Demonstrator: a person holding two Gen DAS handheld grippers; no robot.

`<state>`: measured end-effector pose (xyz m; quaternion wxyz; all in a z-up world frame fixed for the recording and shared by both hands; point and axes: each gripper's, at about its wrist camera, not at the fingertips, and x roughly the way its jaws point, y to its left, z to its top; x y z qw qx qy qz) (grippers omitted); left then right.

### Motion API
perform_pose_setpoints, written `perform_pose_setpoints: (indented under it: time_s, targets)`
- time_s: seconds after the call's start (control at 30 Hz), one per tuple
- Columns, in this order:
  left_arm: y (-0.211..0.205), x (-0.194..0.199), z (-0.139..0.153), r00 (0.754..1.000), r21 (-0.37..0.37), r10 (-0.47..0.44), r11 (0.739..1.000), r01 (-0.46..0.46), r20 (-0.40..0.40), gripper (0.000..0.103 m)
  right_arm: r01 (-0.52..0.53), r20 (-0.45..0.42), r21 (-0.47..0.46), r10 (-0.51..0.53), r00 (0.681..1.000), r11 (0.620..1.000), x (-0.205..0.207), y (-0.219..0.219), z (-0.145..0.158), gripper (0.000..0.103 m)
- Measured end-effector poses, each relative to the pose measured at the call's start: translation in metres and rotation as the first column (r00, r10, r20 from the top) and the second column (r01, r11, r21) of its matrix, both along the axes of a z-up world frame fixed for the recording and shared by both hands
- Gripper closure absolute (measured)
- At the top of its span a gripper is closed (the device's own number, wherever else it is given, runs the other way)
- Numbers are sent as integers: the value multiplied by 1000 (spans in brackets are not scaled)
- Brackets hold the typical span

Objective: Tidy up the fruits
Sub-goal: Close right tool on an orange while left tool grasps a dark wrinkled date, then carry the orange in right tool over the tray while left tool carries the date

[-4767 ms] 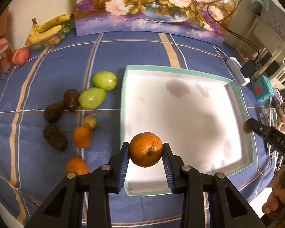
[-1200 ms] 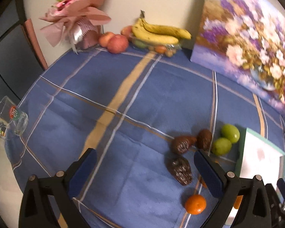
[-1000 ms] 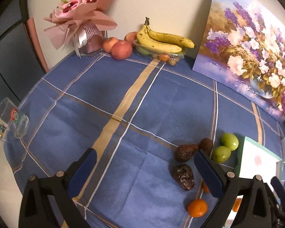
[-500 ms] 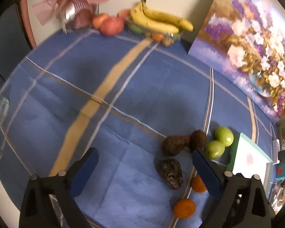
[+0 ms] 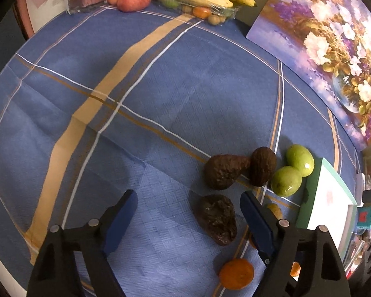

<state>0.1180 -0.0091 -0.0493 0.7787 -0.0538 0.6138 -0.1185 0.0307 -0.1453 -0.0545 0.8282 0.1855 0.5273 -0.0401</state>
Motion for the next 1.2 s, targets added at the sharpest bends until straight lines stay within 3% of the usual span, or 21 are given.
perform_pose_setpoints:
  time_s: [0.17,0.27,0.53,0.73,0.93,1.2]
  targets:
    - [-5,1,-5,1000,-19,-10,1000,10,-18,26,2,11,2,-2,1000,1000,-3,-1,3,69]
    - [-7,0,-7,999,-34,-17,999,15,-35,43,15,14,9,-15,1000,1000,-5,-5,7,69]
    - [-16,-5,-11,998,-66,-35,997,31,-56,66,39,36,6,-40,999,999,-16,-18,22,69]
    - [-22,-10,3,999,-96,-43,995,40,-24,67,66,67,3,-66,996,998,-26,-30,36,69]
    - [-26,-20,36,996,-131,-58,989,66,63,67,113,107,3,-113,988,994,-39,-48,55,69]
    - [-40,-31,69,984,-167,-106,977,130,143,67,206,102,-37,-202,974,978,-61,-80,68,69]
